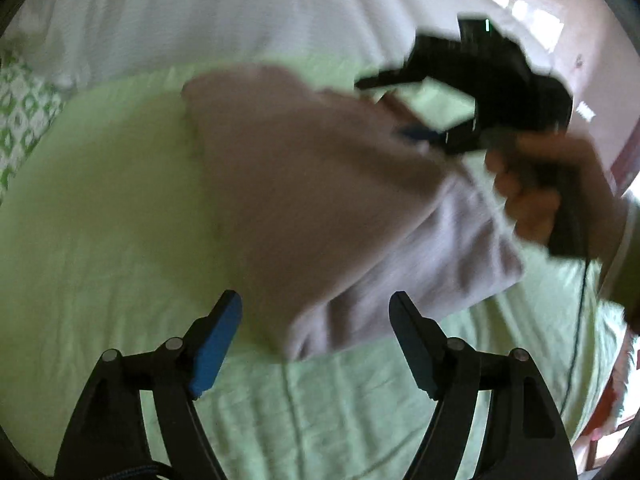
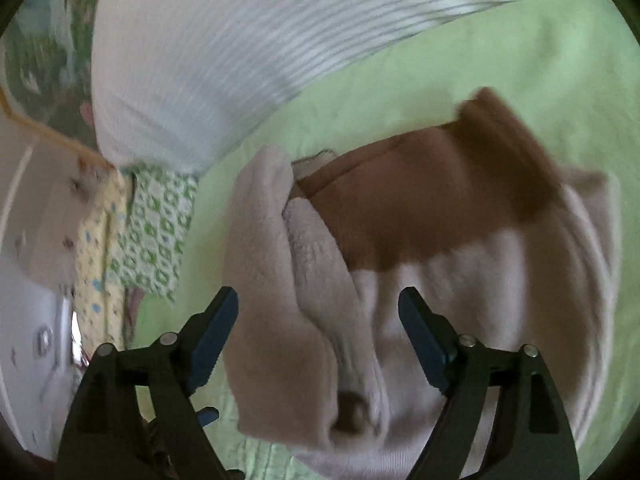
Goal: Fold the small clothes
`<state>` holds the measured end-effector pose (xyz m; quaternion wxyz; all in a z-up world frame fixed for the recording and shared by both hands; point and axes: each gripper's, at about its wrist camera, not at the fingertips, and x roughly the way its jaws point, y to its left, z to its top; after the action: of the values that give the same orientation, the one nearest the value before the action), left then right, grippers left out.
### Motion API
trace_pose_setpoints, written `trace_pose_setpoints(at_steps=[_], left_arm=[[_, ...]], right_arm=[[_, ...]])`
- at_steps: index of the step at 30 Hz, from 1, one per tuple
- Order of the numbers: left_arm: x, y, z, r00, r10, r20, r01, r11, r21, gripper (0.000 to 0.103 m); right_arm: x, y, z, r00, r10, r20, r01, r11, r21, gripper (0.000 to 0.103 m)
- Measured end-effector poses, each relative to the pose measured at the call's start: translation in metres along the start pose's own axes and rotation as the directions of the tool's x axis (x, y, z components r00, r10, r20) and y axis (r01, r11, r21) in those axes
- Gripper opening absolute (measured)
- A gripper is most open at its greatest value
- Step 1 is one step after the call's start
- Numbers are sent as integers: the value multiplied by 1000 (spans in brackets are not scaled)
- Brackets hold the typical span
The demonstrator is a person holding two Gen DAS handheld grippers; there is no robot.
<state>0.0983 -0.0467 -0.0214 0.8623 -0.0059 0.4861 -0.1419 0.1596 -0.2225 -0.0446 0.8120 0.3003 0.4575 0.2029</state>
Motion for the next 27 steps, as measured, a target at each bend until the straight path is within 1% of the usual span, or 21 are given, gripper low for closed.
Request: trace_pose_setpoints(at_steps=[2, 4, 5, 10, 12, 13, 14, 15, 16, 18, 19, 21, 23, 25, 27], left_arm=[[8, 9, -5, 1000, 11, -22, -12, 1000, -15, 77], [19, 14, -9, 999, 33, -44, -34, 999, -19, 77], [26, 17, -6, 998, 36, -54, -37, 999, -24, 77], [43, 31, -14, 995, 20, -97, -26, 998, -61, 76], [48, 36, -14, 995, 20, -100, -28, 997, -77, 72], [51, 40, -14, 995, 18, -98, -27, 996, -85, 69], [52, 44, -12, 995, 17, -97, -26, 995, -98, 62], [52, 48, -11, 995, 10, -95, -20, 994, -111, 54], [53, 52, -8, 995, -8, -95, -4, 992, -125, 48], [53, 55, -4, 994, -48, -100, 34, 990, -137, 25], [52, 54, -3, 993, -60, -102, 46, 990, -134, 21], [47, 46, 0, 995, -47, -93, 37, 993, -108, 20], [38, 39, 3, 995, -61, -76, 54, 994, -97, 20], [33, 36, 6, 995, -75, -65, 69, 994, -88, 20], [34, 27, 9, 995, -80, -60, 76, 995, -60, 20]], right_arm=[[16, 1, 11, 999, 22, -48, -23, 1000, -11, 84], [34, 2, 19, 995, 14, -100, -16, 1000, -20, 85], [41, 3, 23, 992, 7, -123, -11, 999, -32, 85], [62, 12, 29, 980, 41, -196, -52, 997, -55, 85], [66, 16, 29, 978, 31, -205, -47, 996, -78, 80], [67, 17, 29, 977, 13, -211, -32, 995, -89, 62], [68, 19, 28, 977, 11, -214, -30, 996, -89, 36], [65, 19, 28, 978, 18, -208, -34, 997, -74, 28], [60, 21, 27, 981, 21, -191, -35, 997, -73, 23], [45, 30, 24, 989, 30, -143, -43, 995, -90, 20], [34, 37, 22, 992, 42, -115, -53, 994, -92, 20], [9, 46, 17, 996, 63, -64, -69, 993, -96, 19], [-22, 50, 11, 998, 62, -3, -62, 993, -102, 19], [-56, 42, 3, 995, 64, 71, -58, 995, -78, 19], [-85, 27, -7, 991, 24, 135, -17, 999, -49, 18]])
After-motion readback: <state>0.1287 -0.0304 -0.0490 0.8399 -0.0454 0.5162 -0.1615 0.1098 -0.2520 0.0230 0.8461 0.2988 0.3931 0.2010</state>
